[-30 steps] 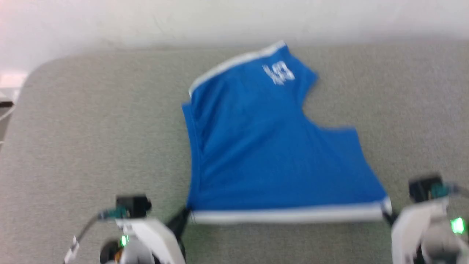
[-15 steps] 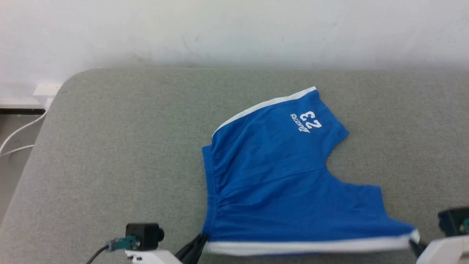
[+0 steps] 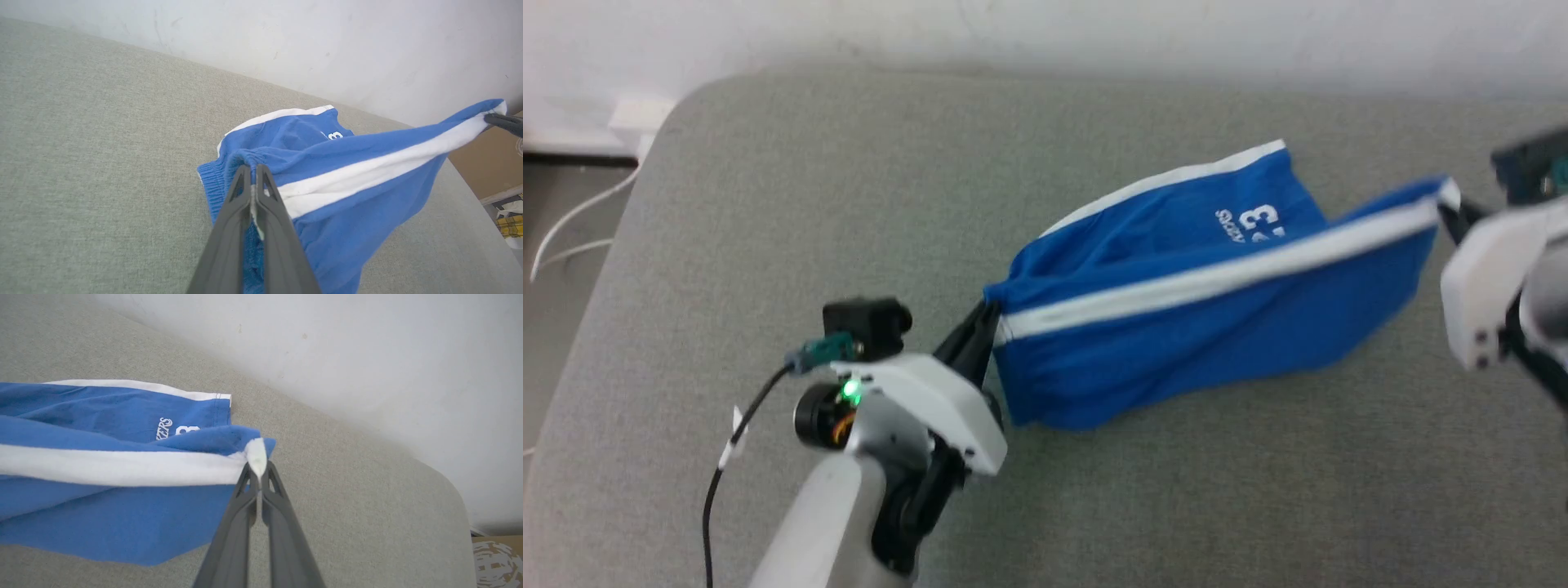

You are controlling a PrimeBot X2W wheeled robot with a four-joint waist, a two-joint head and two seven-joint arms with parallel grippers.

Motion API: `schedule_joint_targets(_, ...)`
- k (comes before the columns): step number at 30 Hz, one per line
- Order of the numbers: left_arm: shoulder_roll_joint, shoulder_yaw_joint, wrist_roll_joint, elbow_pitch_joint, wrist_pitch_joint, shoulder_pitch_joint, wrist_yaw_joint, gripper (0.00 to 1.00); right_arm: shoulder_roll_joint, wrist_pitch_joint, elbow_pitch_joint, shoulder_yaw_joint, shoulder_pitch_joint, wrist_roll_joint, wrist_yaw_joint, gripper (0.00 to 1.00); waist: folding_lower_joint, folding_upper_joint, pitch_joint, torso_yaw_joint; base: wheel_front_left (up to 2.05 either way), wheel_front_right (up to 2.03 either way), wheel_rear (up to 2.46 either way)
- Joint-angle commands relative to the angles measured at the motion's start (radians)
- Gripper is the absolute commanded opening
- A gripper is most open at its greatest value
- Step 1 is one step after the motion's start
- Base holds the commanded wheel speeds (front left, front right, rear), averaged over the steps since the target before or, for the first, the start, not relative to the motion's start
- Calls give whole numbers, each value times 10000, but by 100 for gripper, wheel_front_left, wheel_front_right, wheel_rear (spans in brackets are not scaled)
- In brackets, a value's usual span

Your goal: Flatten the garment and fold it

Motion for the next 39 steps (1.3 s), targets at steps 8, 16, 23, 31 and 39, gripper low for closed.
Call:
schedule_joint_targets(8, -407, -170, 81, 1378, -893, -1985, 241, 0, -534, -277, 2813, 1170, -3467, 176, -21, 0, -3, 0, 2188, 1040, 0, 0, 0)
schedule_joint_targets(16, -534, -707, -406, 2322, -1705, -2838, 674, 0, -931, -273, 4844, 2366, -5131, 502, -21, 0, -3, 0, 2985, 1593, 0, 0, 0)
schedule_joint_targets(23, -543, -1380, -1352, 2573, -2317, -2940, 658, 64, -1001, -331, 5802, 2909, -5553, 1256, -21, 18, -3, 0, 2957, 1674, 0, 0, 0)
schedule_joint_targets(31, -425, -1716, -1446, 2403, -3285, -2514, 365, 100, -1021, -1782, 5874, 2616, -4995, 1978, -21, 100, -3, 0, 1889, 1379, 0, 0, 0)
schedule_joint_targets(39, -7, -1863, -882, 1482, -4402, -1081, 626, 100, -234, -4729, 4211, 928, -2279, 1875, -21, 100, -3, 0, 378, 849, 0, 0, 0)
